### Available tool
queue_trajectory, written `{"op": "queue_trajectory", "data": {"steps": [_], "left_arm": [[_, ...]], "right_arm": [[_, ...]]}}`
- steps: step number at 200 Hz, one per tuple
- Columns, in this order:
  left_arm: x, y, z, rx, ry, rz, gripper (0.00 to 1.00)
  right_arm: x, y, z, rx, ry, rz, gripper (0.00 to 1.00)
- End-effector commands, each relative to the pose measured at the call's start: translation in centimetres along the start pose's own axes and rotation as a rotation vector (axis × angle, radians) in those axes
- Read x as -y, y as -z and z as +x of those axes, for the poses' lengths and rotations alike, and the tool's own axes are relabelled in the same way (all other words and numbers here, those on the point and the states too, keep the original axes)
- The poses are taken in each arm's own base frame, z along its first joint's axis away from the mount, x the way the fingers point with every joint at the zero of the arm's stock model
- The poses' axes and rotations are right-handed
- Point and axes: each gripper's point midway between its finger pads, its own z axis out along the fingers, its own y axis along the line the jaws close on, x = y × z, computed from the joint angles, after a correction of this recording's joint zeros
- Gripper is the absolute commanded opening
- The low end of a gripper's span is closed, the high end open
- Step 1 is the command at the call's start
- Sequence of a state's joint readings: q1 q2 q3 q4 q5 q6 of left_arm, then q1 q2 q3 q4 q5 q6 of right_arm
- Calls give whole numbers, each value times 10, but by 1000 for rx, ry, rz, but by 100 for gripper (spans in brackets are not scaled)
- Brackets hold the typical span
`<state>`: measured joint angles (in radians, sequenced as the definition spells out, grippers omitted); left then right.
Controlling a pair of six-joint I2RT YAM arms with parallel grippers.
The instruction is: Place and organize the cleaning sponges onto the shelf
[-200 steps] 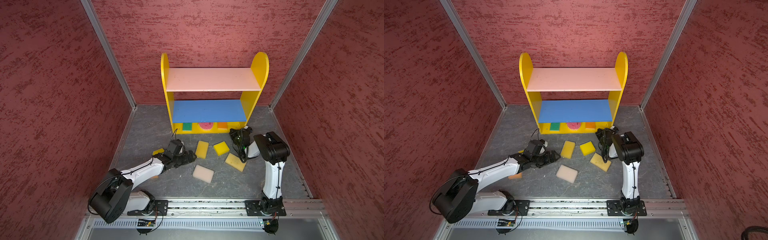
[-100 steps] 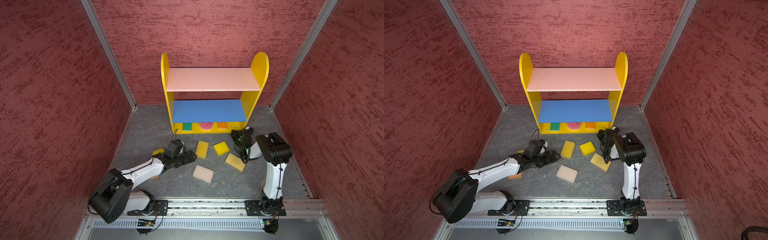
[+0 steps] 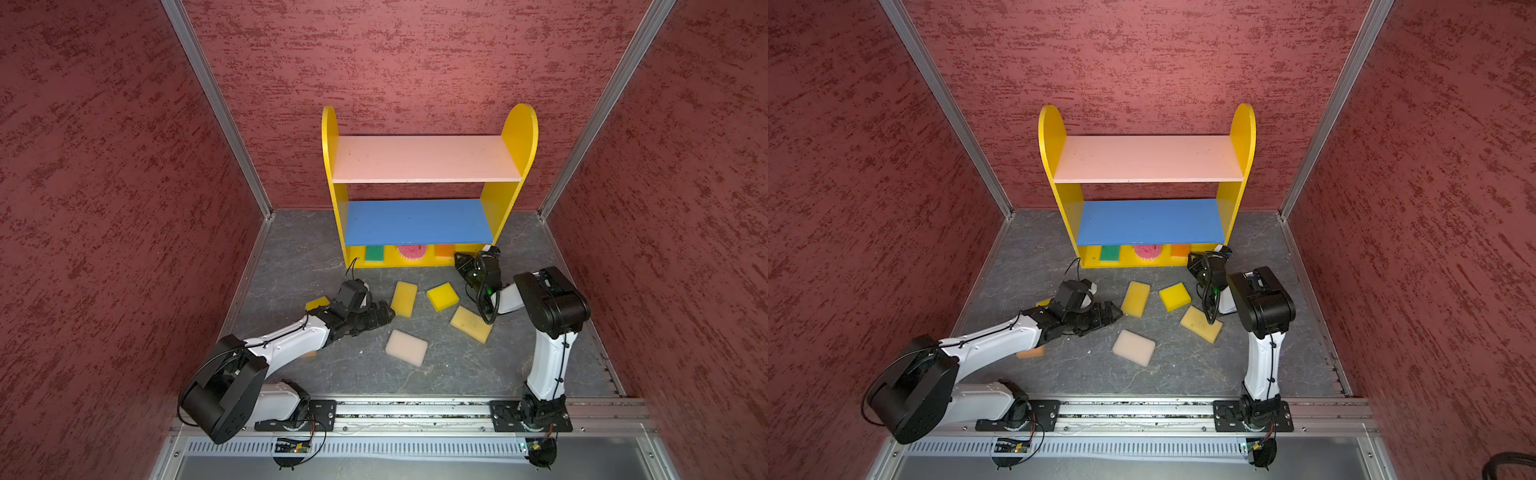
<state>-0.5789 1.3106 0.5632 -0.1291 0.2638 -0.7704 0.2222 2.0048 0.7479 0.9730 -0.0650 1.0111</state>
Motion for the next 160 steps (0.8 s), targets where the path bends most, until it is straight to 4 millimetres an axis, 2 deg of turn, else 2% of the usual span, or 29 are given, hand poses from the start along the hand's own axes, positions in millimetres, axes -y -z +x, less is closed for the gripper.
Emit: {"op": "queue_trajectory", "data": {"steps": [1,98,160], "left_arm": [[11,4,-7,27,-11,25,97],[6,0,-6,21,-16,10,98],[3,-1,-3,17,-5,8,98]], "right_arm": [[-10,-7,1,-17,15,-27,38],[15,-28,3,-23,9,84,38],[28,-27,5,-17,0,131,12]]}}
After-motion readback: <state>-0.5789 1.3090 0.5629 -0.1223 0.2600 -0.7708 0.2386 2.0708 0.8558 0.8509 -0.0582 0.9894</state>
